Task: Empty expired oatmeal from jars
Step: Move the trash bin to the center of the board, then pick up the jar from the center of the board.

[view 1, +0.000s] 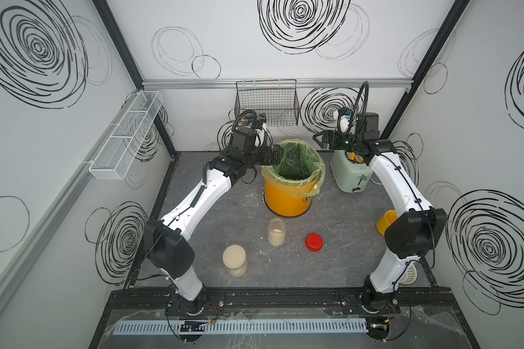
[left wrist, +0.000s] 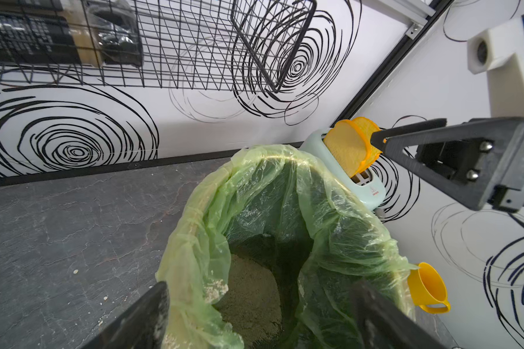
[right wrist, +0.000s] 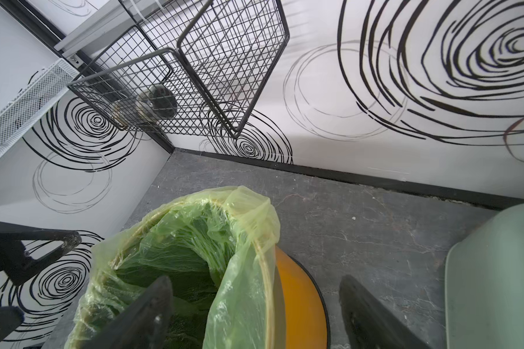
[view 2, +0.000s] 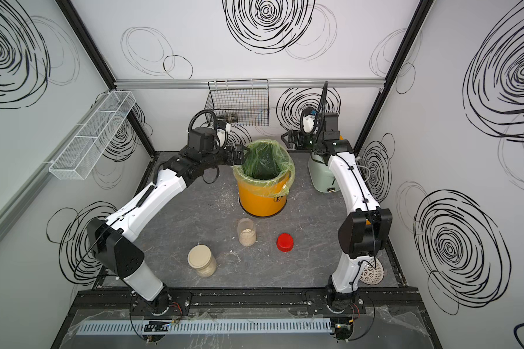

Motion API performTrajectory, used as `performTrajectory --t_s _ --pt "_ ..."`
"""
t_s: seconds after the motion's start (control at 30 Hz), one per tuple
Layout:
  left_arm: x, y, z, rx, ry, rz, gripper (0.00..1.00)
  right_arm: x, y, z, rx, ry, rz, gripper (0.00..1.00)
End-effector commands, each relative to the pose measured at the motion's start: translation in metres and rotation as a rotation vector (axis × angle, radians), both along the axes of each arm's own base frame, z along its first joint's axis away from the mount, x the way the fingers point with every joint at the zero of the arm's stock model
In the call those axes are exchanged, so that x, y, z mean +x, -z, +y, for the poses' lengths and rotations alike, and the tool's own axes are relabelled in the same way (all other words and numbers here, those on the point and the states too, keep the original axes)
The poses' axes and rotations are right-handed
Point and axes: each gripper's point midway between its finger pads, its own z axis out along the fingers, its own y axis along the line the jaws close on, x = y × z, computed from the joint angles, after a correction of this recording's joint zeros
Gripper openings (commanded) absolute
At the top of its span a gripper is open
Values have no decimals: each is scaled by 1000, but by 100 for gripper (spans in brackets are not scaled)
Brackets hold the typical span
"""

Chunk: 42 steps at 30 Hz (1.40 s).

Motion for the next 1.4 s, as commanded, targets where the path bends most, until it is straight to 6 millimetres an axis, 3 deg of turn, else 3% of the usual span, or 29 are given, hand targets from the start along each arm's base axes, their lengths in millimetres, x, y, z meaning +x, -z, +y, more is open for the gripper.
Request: performTrajectory --t_s 0.0,0.17,0.4,0.53,0.67,0.83,1.03,1.27,1.37 --pt "-15 -18 2 8 12 -33 96 -16 -26 1 11 -21 -66 88" --pt "-31 -9 5 29 28 -1 97 -40 -36 6 25 -58 -112 88" --pt "-74 -1 23 59 61 29 98 -106 -53 11 -9 -22 -225 87" --pt "-102 24 33 102 82 106 94 -161 -39 21 -68 -18 -271 90" --pt "-130 54 34 120 117 187 92 -214 -12 30 -97 -58 -257 90" --pt "-147 93 26 169 158 292 86 -260 30 45 -126 -112 -219 89" --pt "-159 131 23 256 177 383 79 -278 80 49 -215 -136 -154 90" --pt "-172 169 12 344 208 456 72 -281 93 51 -201 -164 -179 92" --pt "-173 176 7 353 219 467 70 -280 96 50 -218 -162 -186 92"
